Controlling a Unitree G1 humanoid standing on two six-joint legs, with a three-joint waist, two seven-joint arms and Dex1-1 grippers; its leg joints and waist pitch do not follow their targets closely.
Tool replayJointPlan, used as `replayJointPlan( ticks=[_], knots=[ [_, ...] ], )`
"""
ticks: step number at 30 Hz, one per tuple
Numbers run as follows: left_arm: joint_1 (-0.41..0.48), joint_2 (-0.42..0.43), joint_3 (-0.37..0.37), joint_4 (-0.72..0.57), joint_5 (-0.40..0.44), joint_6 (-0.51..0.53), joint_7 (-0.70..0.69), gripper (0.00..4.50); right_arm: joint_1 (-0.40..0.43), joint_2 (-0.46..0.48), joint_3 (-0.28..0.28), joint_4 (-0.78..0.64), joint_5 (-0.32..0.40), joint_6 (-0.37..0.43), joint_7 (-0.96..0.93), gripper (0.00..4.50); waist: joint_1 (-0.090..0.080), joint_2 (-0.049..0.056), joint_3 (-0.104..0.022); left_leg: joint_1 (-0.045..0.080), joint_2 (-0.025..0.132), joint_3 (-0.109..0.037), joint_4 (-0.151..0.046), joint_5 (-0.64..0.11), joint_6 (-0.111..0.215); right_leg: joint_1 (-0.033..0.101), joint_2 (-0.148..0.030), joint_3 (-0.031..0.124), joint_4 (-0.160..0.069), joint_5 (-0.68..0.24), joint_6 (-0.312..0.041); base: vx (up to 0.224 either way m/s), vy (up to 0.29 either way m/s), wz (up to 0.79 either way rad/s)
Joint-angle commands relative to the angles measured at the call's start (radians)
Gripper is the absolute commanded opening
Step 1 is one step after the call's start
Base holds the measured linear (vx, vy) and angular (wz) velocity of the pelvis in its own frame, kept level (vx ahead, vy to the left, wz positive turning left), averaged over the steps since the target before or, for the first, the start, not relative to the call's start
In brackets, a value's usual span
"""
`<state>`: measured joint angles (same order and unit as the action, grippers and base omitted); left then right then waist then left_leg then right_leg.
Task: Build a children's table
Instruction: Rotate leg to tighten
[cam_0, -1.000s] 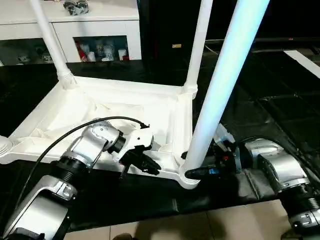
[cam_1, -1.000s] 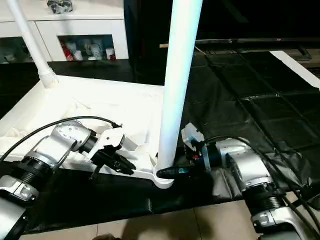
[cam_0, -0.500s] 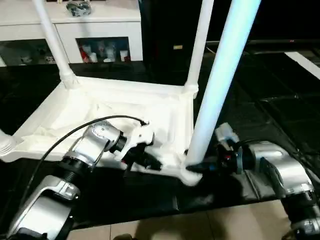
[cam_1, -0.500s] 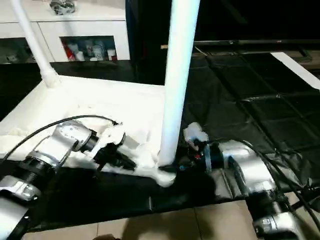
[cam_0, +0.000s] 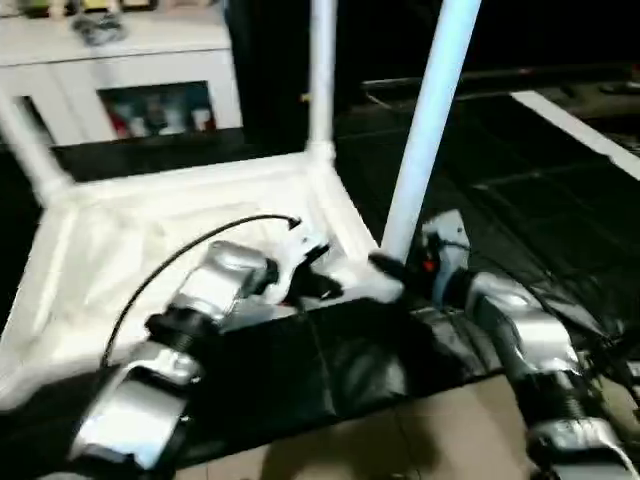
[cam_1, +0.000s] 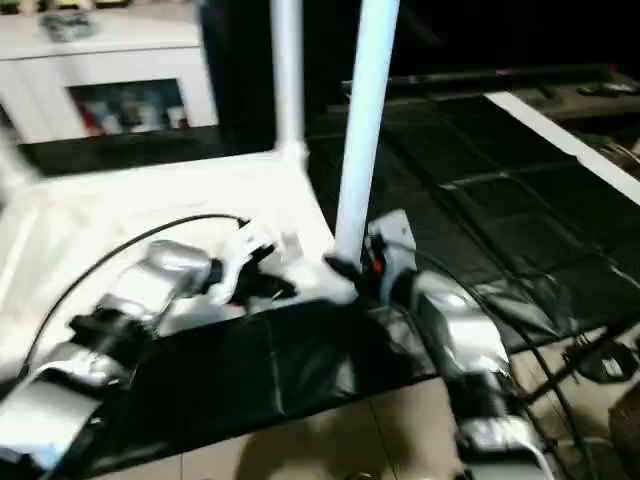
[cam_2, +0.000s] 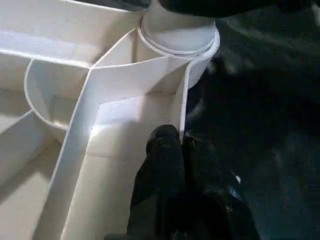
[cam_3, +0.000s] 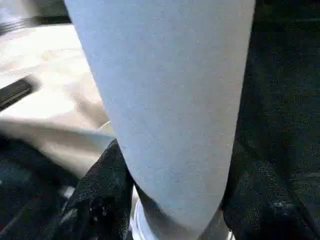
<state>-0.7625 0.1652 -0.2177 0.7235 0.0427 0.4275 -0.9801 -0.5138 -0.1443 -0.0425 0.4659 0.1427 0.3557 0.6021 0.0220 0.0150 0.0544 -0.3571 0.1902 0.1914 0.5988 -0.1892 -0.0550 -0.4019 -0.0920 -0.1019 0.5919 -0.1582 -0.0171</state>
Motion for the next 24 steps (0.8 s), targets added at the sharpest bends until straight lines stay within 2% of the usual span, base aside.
replayJointPlan(
  ticks=[1, 3, 4, 5, 7, 11, 12, 14, 15, 17, 20, 21, 22, 23, 24],
  knots=[
    [-0.06, -0.095, 0.019, -0.028, -0.05, -0.003, 0.066, 0.0, -0.018, 0.121, 0.091, 0.066, 0.021, 0.04, -0.002, 2.05, 0.01, -0.006, -0.069, 0.001, 0.027, -0.025, -0.068, -0.231, 0.03, 0.049, -0.064, 0.043, -0.097, -0.435, -0.152, 0.0, 0.0, 0.0],
    [-0.062, -0.103, 0.034, -0.033, -0.047, 0.005, 0.107, 0.0, -0.052, 0.146, 0.063, 0.13, 0.018, 0.001, -0.044, 2.05, 0.007, -0.007, -0.07, -0.001, 0.028, -0.023, -0.067, -0.215, 0.038, 0.05, -0.064, 0.045, -0.09, -0.391, -0.177, 0.0, 0.0, 0.0],
    [-0.062, -0.103, 0.036, -0.035, -0.046, 0.007, 0.11, 0.0, -0.056, 0.149, 0.058, 0.138, 0.019, -0.006, -0.048, 2.61, 0.011, -0.004, -0.071, 0.002, 0.029, -0.022, -0.067, -0.208, 0.044, 0.049, -0.063, 0.045, -0.089, -0.37, -0.184, 0.0, 0.0, 0.0],
    [-0.06, -0.103, 0.035, -0.037, -0.045, 0.006, 0.108, 0.0, -0.057, 0.151, 0.055, 0.14, 0.02, -0.011, -0.05, 2.61, 0.011, -0.004, -0.071, 0.001, 0.03, -0.021, -0.067, -0.202, 0.046, 0.05, -0.062, 0.047, -0.086, -0.349, -0.191, 0.0, 0.0, 0.0],
    [-0.053, -0.098, 0.033, -0.046, -0.044, 0.003, 0.098, 0.0, -0.055, 0.15, 0.056, 0.139, 0.021, -0.018, -0.041, 2.81, 0.012, -0.01, -0.072, -0.004, 0.031, -0.02, -0.068, -0.177, 0.065, 0.056, -0.061, 0.047, -0.079, -0.293, -0.204, 0.0, 0.0, 0.0],
    [-0.025, -0.07, 0.012, -0.078, -0.043, -0.021, 0.045, 0.0, -0.021, 0.13, 0.058, 0.1, 0.019, -0.037, -0.007, 3.1, 0.017, -0.01, -0.071, -0.002, 0.033, -0.019, -0.069, -0.159, 0.075, 0.057, -0.063, 0.049, -0.076, -0.277, -0.212, 0.0, 0.0, 0.0],
    [-0.018, -0.063, 0.008, -0.086, -0.041, -0.023, 0.036, 0.0, -0.013, 0.123, 0.057, 0.095, 0.014, -0.047, -0.003, 3.29, 0.018, -0.01, -0.071, -0.002, 0.034, -0.018, -0.069, -0.16, 0.076, 0.057, -0.064, 0.05, -0.077, -0.283, -0.209, 0.0, 0.0, 0.0],
    [0.0, -0.04, -0.009, -0.103, -0.036, -0.044, 0.0, 0.0, 0.014, 0.089, 0.047, 0.072, 0.016, -0.067, 0.026, 3.41, 0.022, -0.009, -0.072, -0.002, 0.035, -0.019, -0.069, -0.158, 0.079, 0.058, -0.065, 0.051, -0.076, -0.274, -0.21, 0.0, 0.0, 0.0],
    [0.011, -0.026, -0.019, -0.113, -0.034, -0.048, -0.019, 0.0, 0.032, 0.068, 0.04, 0.056, 0.023, -0.076, 0.048, 3.58, 0.022, -0.007, -0.073, 0.0, 0.037, -0.019, -0.069, -0.151, 0.081, 0.057, -0.065, 0.053, -0.073, -0.255, -0.218, 0.0, 0.0, 0.0],
    [0.019, -0.009, -0.032, -0.115, -0.026, -0.066, -0.044, 0.0, 0.058, 0.031, 0.04, 0.022, 0.036, -0.091, 0.101, 3.65, 0.026, -0.003, -0.073, 0.003, 0.038, -0.017, -0.069, -0.152, 0.082, 0.056, -0.064, 0.054, -0.07, -0.229, -0.23, 0.0, 0.0, 0.0],
    [0.026, 0.013, -0.044, -0.117, -0.019, -0.084, -0.08, 0.0, 0.099, -0.03, 0.04, -0.032, 0.057, -0.1, 0.185, 3.91, 0.032, -0.006, -0.071, 0.002, 0.038, -0.017, -0.069, -0.165, 0.089, 0.059, -0.063, 0.053, -0.072, -0.225, -0.229, 0.0, 0.0, 0.0],
    [0.038, 0.038, -0.061, -0.134, -0.022, -0.086, -0.135, 0.0, 0.127, -0.088, 0.027, -0.072, 0.081, -0.083, 0.253, 4.01, 0.036, -0.005, -0.07, 0.003, 0.038, -0.016, -0.07, -0.171, 0.087, 0.059, -0.063, 0.054, -0.073, -0.24, -0.227, 0.0, 0.0, 0.0],
    [0.038, 0.038, -0.061, -0.134, -0.022, -0.086, -0.135, 0.0, 0.127, -0.088, 0.027, -0.072, 0.081, -0.083, 0.253, 4.1, 0.04, 0.005, -0.07, 0.004, 0.039, -0.018, -0.07, -0.178, 0.084, 0.059, -0.064, 0.054, -0.073, -0.249, -0.224, 0.0, 0.0, 0.0],
    [0.038, 0.038, -0.061, -0.134, -0.022, -0.086, -0.135, 0.0, 0.127, -0.088, 0.027, -0.072, 0.081, -0.083, 0.253, 4.18, 0.041, -0.002, -0.069, 0.004, 0.04, -0.016, -0.07, -0.186, 0.081, 0.057, -0.064, 0.054, -0.076, -0.263, -0.22, 0.0, 0.0, 0.0],
    [0.05, 0.058, -0.078, -0.153, -0.024, -0.095, -0.176, 0.0, 0.143, -0.129, 0.019, -0.094, 0.092, -0.079, 0.304, 4.34, 0.042, -0.006, -0.069, 0.004, 0.039, -0.017, -0.072, -0.19, 0.076, 0.057, -0.064, 0.053, -0.078, -0.277, -0.217, 0.0, 0.0, 0.0]
  ],
)
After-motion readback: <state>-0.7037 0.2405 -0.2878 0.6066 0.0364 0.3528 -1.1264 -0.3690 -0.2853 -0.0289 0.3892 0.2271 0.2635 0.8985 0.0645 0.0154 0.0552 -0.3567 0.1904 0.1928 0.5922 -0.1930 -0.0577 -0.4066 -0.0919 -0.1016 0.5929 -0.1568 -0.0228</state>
